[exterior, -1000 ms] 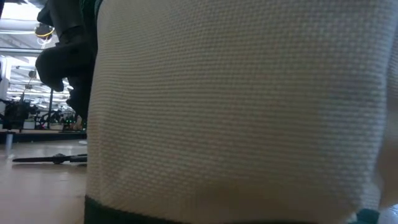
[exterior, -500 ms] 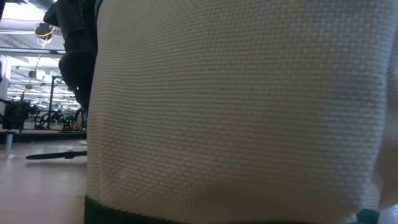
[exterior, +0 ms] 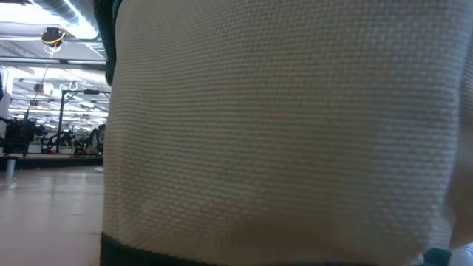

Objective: Pick & Place Garden tools in Gardening bag
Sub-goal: Put the green fruit pruner into the gardening bag

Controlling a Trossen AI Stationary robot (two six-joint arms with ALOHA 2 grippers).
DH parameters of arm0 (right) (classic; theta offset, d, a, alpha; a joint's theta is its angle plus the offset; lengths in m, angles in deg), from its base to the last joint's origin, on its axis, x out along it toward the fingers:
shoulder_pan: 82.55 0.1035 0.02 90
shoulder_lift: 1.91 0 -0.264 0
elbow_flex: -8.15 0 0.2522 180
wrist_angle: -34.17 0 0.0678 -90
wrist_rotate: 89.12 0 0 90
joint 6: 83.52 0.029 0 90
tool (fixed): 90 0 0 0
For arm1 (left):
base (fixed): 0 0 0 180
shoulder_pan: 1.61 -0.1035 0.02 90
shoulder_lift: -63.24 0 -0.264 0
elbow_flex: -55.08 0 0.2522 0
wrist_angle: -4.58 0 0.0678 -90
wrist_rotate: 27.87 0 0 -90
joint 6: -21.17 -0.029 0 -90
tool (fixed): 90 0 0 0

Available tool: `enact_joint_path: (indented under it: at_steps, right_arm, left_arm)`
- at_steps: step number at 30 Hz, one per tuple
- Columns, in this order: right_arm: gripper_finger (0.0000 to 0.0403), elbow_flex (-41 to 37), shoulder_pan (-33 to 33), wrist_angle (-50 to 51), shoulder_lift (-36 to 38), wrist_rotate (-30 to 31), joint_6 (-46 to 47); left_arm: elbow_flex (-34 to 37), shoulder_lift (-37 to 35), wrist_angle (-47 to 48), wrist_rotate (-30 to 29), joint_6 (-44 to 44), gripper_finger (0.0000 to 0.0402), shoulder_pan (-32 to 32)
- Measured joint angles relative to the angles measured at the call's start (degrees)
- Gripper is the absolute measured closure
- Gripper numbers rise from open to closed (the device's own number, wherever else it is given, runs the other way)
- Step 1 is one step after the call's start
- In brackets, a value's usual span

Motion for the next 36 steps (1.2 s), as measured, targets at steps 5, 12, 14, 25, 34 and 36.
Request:
enact_joint_path:
  at_steps: [5,12,14,25,34,36]
  right_arm:
    - [0.0063,0.0,0.0,-18.9,0.0,1.7,6.6]
    - [0.0063,1.9,0.5,-48.8,0.0,16.5,12.7]
    - [0.0063,3.9,0.5,-52.7,0.1,19.3,12.6]
    - [0.0063,25.1,0.5,-36.8,0.0,1.5,6.4]
    - [0.0064,51.7,1.2,28.3,0.0,-18.4,-34.6]
    - [0.0065,58.2,1.2,44.2,-0.1,-16.2,-50.3]
  left_arm:
    - [0.0,-7.9,-0.5,9.5,3.2,0.0377,-4.5]
    - [0.0,-14.1,-1.8,23.9,6.9,0.0377,-10.0]
    - [0.0,-14.7,-4.2,27.7,9.1,0.0377,-11.4]
    - [-0.1,-13.5,-25.4,38.4,26.2,0.0377,-16.2]
    - [-0.1,-11.4,-27.7,41.3,34.4,0.0377,-16.1]
    - [-0.1,-10.9,-28.0,41.6,35.7,0.0377,-16.1]
